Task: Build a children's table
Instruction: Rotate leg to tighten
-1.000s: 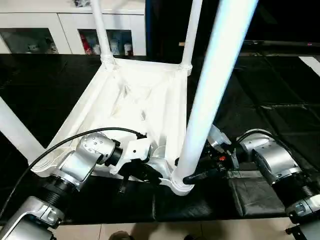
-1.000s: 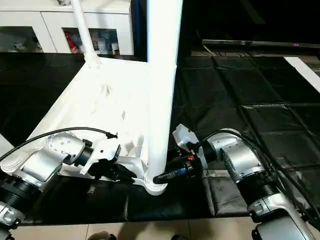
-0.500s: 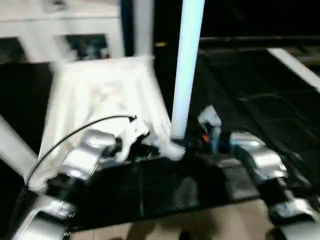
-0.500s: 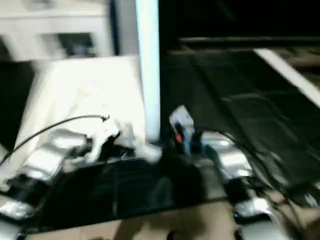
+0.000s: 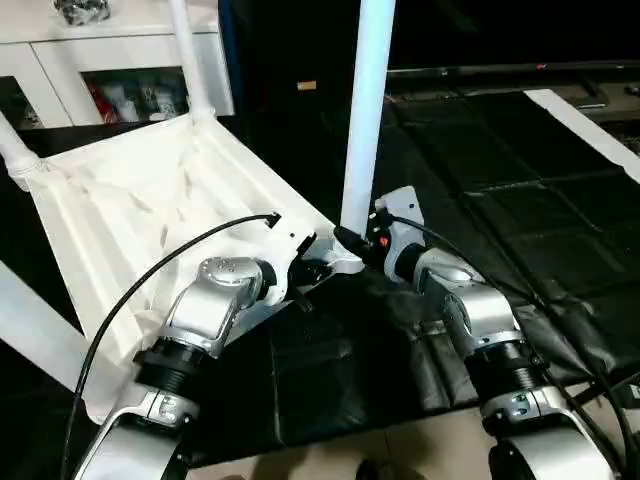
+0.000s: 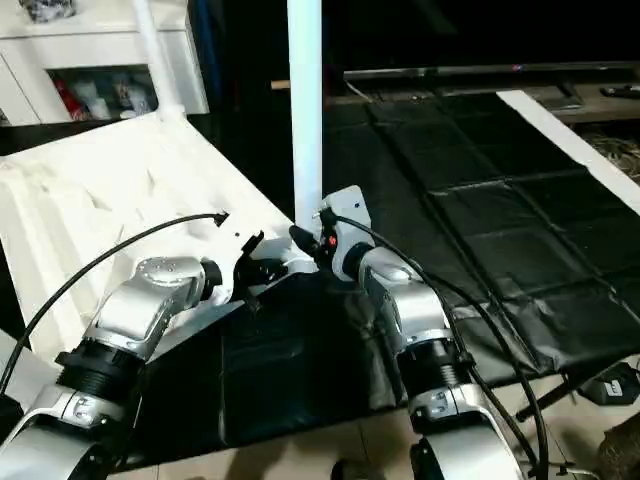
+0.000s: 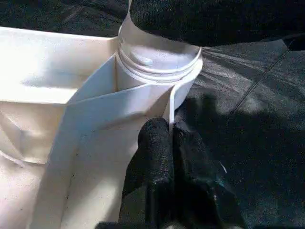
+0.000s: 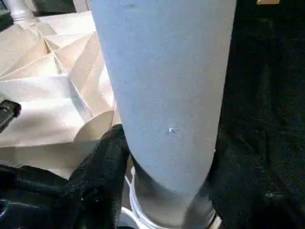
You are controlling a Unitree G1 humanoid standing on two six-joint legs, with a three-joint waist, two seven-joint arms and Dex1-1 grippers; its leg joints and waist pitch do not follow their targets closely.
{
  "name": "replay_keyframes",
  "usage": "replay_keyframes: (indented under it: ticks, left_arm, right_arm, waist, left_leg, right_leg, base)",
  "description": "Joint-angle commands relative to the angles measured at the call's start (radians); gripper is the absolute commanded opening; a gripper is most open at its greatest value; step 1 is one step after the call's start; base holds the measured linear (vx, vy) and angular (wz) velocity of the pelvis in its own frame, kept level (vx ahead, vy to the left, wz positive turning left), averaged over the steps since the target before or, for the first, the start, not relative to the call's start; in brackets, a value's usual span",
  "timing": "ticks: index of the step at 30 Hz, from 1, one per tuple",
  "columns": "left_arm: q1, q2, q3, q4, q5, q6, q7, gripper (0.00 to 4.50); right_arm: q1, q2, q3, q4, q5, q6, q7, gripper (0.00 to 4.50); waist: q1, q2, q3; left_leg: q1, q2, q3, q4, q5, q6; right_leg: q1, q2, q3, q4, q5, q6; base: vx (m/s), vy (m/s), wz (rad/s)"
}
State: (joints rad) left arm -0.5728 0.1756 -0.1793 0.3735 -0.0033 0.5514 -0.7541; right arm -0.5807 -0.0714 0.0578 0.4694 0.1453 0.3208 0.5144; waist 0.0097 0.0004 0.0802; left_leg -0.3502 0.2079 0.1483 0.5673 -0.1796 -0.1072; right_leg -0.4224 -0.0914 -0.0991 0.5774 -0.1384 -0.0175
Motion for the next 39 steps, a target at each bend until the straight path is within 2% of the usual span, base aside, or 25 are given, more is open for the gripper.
replay_keyframes:
  ticks: [1, 2, 5, 7, 9, 10, 11, 13, 14, 16, 17, 18, 19, 22, 24, 25, 26, 27, 29, 32, 37, 39]
  left_arm:
    - [-0.017, -0.035, -0.056, -0.043, -0.039, -0.042, -0.049, 0.00]
    - [-0.012, -0.019, -0.061, -0.047, -0.040, -0.054, -0.070, 0.00]
    - [0.001, 0.033, -0.077, -0.057, -0.037, -0.097, -0.149, 0.00]
    - [0.005, 0.066, -0.086, -0.055, -0.036, -0.111, -0.198, 0.00]
    - [0.012, 0.114, -0.101, -0.058, -0.044, -0.143, -0.281, 0.00]
    - [0.016, 0.137, -0.110, -0.058, -0.046, -0.179, -0.327, 0.00]
    - [0.019, 0.168, -0.124, -0.061, -0.049, -0.210, -0.385, 0.00]
    - [0.020, 0.179, -0.130, -0.062, -0.051, -0.214, -0.405, 0.00]
    - [0.021, 0.206, -0.145, -0.064, -0.053, -0.236, -0.459, 0.00]
    - [0.022, 0.227, -0.159, -0.063, -0.050, -0.264, -0.498, 0.00]
    - [0.022, 0.238, -0.167, -0.061, -0.048, -0.287, -0.523, 0.00]
    - [0.025, 0.257, -0.181, -0.068, -0.054, -0.307, -0.570, 0.00]
    - [0.026, 0.265, -0.186, -0.072, -0.057, -0.309, -0.590, 0.00]
    - [0.027, 0.284, -0.198, -0.084, -0.073, -0.320, -0.642, 0.00]
    - [0.026, 0.299, -0.215, -0.091, -0.079, -0.344, -0.694, 0.00]
    - [0.026, 0.304, -0.222, -0.095, -0.078, -0.349, -0.706, 0.00]
    - [0.028, 0.307, -0.228, -0.099, -0.077, -0.354, -0.715, 0.00]
    - [0.030, 0.312, -0.235, -0.103, -0.078, -0.358, -0.727, 0.00]
    - [0.032, 0.322, -0.249, -0.106, -0.073, -0.377, -0.746, 0.00]
    - [0.032, 0.327, -0.257, -0.108, -0.069, -0.386, -0.760, 0.00]
    - [0.034, 0.328, -0.261, -0.112, -0.069, -0.388, -0.772, 0.00]
    - [0.034, 0.330, -0.263, -0.113, -0.068, -0.390, -0.773, 0.00]
  right_arm:
    - [0.015, 0.048, 0.089, -0.032, 0.037, 0.014, 0.112, 2.91]
    - [0.023, 0.031, 0.090, -0.043, 0.044, 0.011, 0.140, 2.91]
    - [0.049, -0.033, 0.097, -0.087, 0.072, 0.004, 0.249, 3.28]
    - [0.062, -0.077, 0.099, -0.108, 0.085, -0.004, 0.328, 3.39]
    - [0.080, -0.145, 0.110, -0.136, 0.100, -0.013, 0.445, 3.63]
    - [0.086, -0.180, 0.116, -0.144, 0.104, -0.020, 0.502, 3.70]
    - [0.088, -0.224, 0.120, -0.146, 0.111, -0.023, 0.571, 3.76]
    - [0.087, -0.238, 0.119, -0.145, 0.115, -0.020, 0.593, 3.96]
    - [0.087, -0.279, 0.122, -0.149, 0.126, -0.019, 0.669, 4.07]
    - [0.087, -0.315, 0.129, -0.154, 0.133, -0.020, 0.735, 4.14]
    - [0.087, -0.334, 0.135, -0.157, 0.139, -0.020, 0.769, 4.20]
    - [0.083, -0.362, 0.145, -0.158, 0.143, -0.021, 0.821, 4.30]
    - [0.081, -0.373, 0.149, -0.158, 0.143, -0.022, 0.841, 4.40]
    - [0.074, -0.409, 0.170, -0.166, 0.151, -0.019, 0.915, 4.40]
    - [0.061, -0.422, 0.189, -0.161, 0.151, -0.024, 0.970, 4.40]
    - [0.058, -0.423, 0.193, -0.159, 0.150, -0.031, 0.984, 4.40]
    - [0.056, -0.425, 0.197, -0.158, 0.153, -0.028, 0.998, 4.40]
    - [0.055, -0.427, 0.202, -0.158, 0.158, -0.026, 1.015, 4.25]
    - [0.052, -0.425, 0.208, -0.151, 0.161, -0.040, 1.036, 4.25]
    - [0.050, -0.423, 0.218, -0.149, 0.166, -0.040, 1.061, 3.90]
    - [0.054, -0.430, 0.235, -0.162, 0.176, -0.021, 1.097, 3.46]
    - [0.057, -0.431, 0.238, -0.168, 0.180, -0.018, 1.100, 3.41]
  waist:
    - [0.015, -0.002, -0.069]
    - [0.014, -0.005, -0.070]
    - [0.022, -0.003, -0.071]
    - [0.025, -0.002, -0.071]
    - [0.031, -0.001, -0.067]
    - [0.037, 0.000, -0.067]
    - [0.043, 0.003, -0.067]
    - [0.046, 0.003, -0.066]
    - [0.052, 0.007, -0.067]
    - [0.061, 0.004, -0.067]
    - [0.068, 0.007, -0.068]
    - [0.073, 0.006, -0.069]
    - [0.077, 0.007, -0.070]
    - [0.082, 0.004, -0.071]
    - [0.084, 0.002, -0.071]
    - [0.083, -0.004, -0.071]
    - [0.086, 0.000, -0.070]
    - [0.087, -0.001, -0.070]
    - [0.091, -0.002, -0.070]
    - [0.097, -0.003, -0.070]
    - [0.097, -0.004, -0.069]
    - [0.096, -0.004, -0.067]
  left_leg:
    - [-0.015, 0.000, 0.016, -0.056, -0.194, 0.085]
    - [-0.018, 0.000, 0.016, -0.055, -0.180, 0.089]
    - [-0.017, 0.004, 0.016, -0.055, -0.159, 0.106]
    - [-0.015, 0.004, 0.017, -0.054, -0.161, 0.109]
    - [-0.012, 0.006, 0.019, -0.056, -0.175, 0.109]
    - [-0.009, 0.006, 0.018, -0.056, -0.190, 0.105]
    - [-0.004, 0.009, 0.020, -0.056, -0.204, 0.110]
    - [-0.002, 0.012, 0.022, -0.056, -0.205, 0.107]
    - [0.004, 0.014, 0.023, -0.056, -0.207, 0.099]
    - [0.006, 0.017, 0.026, -0.057, -0.217, 0.098]
    - [0.006, 0.019, 0.028, -0.056, -0.214, 0.099]
    - [0.001, 0.021, 0.029, -0.056, -0.204, 0.097]
    - [0.002, 0.021, 0.030, -0.056, -0.202, 0.097]
    - [0.001, 0.023, 0.035, -0.054, -0.203, 0.084]
    - [-0.003, 0.021, 0.035, -0.054, -0.195, 0.082]
    - [-0.004, 0.021, 0.035, -0.054, -0.193, 0.083]
    - [-0.003, 0.023, 0.035, -0.053, -0.194, 0.081]
    - [-0.002, 0.023, 0.036, -0.053, -0.192, 0.080]
    - [-0.001, 0.024, 0.036, -0.054, -0.193, 0.080]
    - [0.001, 0.025, 0.036, -0.055, -0.193, 0.075]
    - [-0.004, 0.024, 0.034, -0.055, -0.193, 0.072]
    - [-0.004, 0.023, 0.034, -0.056, -0.200, 0.069]
  right_leg:
    - [0.070, -0.036, 0.039, -0.069, -0.310, -0.188]
    - [0.072, -0.036, 0.040, -0.066, -0.292, -0.193]
    - [0.074, -0.037, 0.042, -0.061, -0.250, -0.208]
    - [0.075, -0.038, 0.042, -0.061, -0.254, -0.207]
    - [0.068, -0.037, 0.043, -0.064, -0.272, -0.208]
    - [0.070, -0.037, 0.042, -0.067, -0.297, -0.199]
    - [0.065, -0.037, 0.045, -0.067, -0.300, -0.202]
    - [0.061, -0.037, 0.047, -0.065, -0.287, -0.213]
    - [0.058, -0.038, 0.048, -0.063, -0.275, -0.226]
    - [0.058, -0.034, 0.048, -0.060, -0.267, -0.235]
    - [0.057, -0.034, 0.050, -0.056, -0.250, -0.240]
    - [0.060, -0.035, 0.050, -0.052, -0.236, -0.240]
    - [0.061, -0.035, 0.049, -0.050, -0.232, -0.241]
    - [0.062, -0.037, 0.050, -0.047, -0.225, -0.244]
    - [0.064, -0.039, 0.050, -0.047, -0.234, -0.240]
    - [0.064, -0.039, 0.050, -0.048, -0.239, -0.237]
    - [0.062, -0.042, 0.051, -0.049, -0.255, -0.234]
    - [0.062, -0.042, 0.051, -0.049, -0.255, -0.234]
    - [0.060, -0.041, 0.051, -0.049, -0.262, -0.233]
    - [0.059, -0.041, 0.051, -0.050, -0.273, -0.227]
    - [0.062, -0.042, 0.051, -0.050, -0.284, -0.219]
    - [0.062, -0.042, 0.050, -0.052, -0.299, -0.213]
  base:
    - [0.000, 0.000, 0.00]
    - [0.000, 0.000, 0.00]
    - [0.000, 0.000, 0.00]
    - [0.000, 0.000, 0.00]
    - [0.000, 0.000, 0.00]
    - [0.000, 0.000, 0.00]
    - [0.000, 0.000, 0.00]
    - [0.000, 0.000, 0.00]
    - [0.000, 0.000, 0.00]
    - [0.000, 0.000, 0.00]
    - [0.000, 0.000, 0.00]
    - [0.000, 0.000, 0.00]
    - [0.000, 0.000, 0.00]
    - [0.000, 0.000, 0.00]
    - [0.000, 0.000, 0.00]
    - [0.000, 0.000, 0.00]
    - [0.000, 0.000, 0.00]
    - [0.000, 0.000, 0.00]
    - [0.000, 0.000, 0.00]
    - [0.000, 0.000, 0.00]
    - [0.000, 0.000, 0.00]
    - [0.000, 0.000, 0.00]
